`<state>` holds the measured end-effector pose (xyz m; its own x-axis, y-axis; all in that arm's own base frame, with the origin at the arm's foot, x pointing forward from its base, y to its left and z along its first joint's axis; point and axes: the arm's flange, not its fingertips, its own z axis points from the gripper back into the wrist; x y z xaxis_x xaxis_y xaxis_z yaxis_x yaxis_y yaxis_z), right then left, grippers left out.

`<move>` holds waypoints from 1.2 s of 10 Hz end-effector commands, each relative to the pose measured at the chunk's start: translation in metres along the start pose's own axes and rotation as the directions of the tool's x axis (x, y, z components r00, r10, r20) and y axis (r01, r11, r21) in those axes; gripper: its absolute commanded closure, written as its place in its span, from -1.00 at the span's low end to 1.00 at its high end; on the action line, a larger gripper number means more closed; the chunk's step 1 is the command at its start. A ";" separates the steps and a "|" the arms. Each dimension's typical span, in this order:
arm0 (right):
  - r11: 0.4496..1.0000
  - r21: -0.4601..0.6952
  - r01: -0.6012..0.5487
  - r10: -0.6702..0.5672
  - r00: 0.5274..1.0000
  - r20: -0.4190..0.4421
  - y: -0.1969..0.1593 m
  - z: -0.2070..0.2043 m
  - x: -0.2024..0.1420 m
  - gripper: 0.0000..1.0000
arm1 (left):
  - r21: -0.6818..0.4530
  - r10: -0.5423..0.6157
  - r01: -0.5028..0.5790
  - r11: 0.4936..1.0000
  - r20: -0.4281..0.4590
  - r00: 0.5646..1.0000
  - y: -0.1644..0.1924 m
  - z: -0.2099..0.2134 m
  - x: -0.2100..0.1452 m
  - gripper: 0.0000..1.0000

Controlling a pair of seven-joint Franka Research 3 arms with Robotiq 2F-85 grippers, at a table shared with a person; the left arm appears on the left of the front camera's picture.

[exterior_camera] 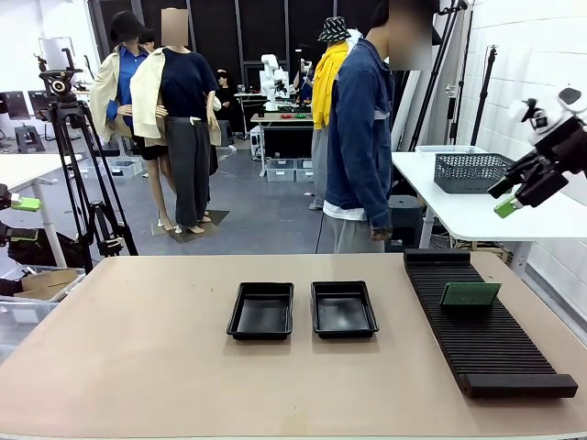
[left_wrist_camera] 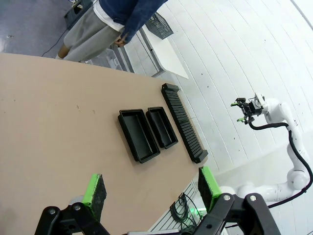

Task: Inspect and transfer BCBs to ESD trays.
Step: Pick up the Blank PCB from the PCB Rack and place it in the left ESD tray.

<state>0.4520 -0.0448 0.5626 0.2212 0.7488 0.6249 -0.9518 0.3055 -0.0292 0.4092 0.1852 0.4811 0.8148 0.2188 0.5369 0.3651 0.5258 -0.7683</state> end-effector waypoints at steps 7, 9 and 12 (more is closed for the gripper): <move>0.940 0.017 -0.341 0.299 0.797 -0.524 -0.024 -0.081 -0.001 -1.00 | -0.001 0.000 0.000 1.000 -0.001 1.000 -0.001 0.001 -0.002 -1.00; 0.936 0.027 -0.350 0.311 0.791 -0.526 -0.033 -0.094 -0.007 -1.00 | -0.001 0.000 0.000 1.000 -0.001 1.000 -0.001 0.001 -0.002 -1.00; 0.939 0.020 -0.344 0.304 0.801 -0.516 -0.044 -0.111 -0.023 -1.00 | -0.001 0.000 0.000 1.000 -0.001 1.000 -0.001 0.001 -0.002 -1.00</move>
<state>0.5114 -0.0114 0.4676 -0.0198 0.9965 0.0818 -0.9765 -0.0017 -0.2155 0.4092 0.1852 0.4810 0.8150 0.2188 0.5366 0.3646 0.5261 -0.7683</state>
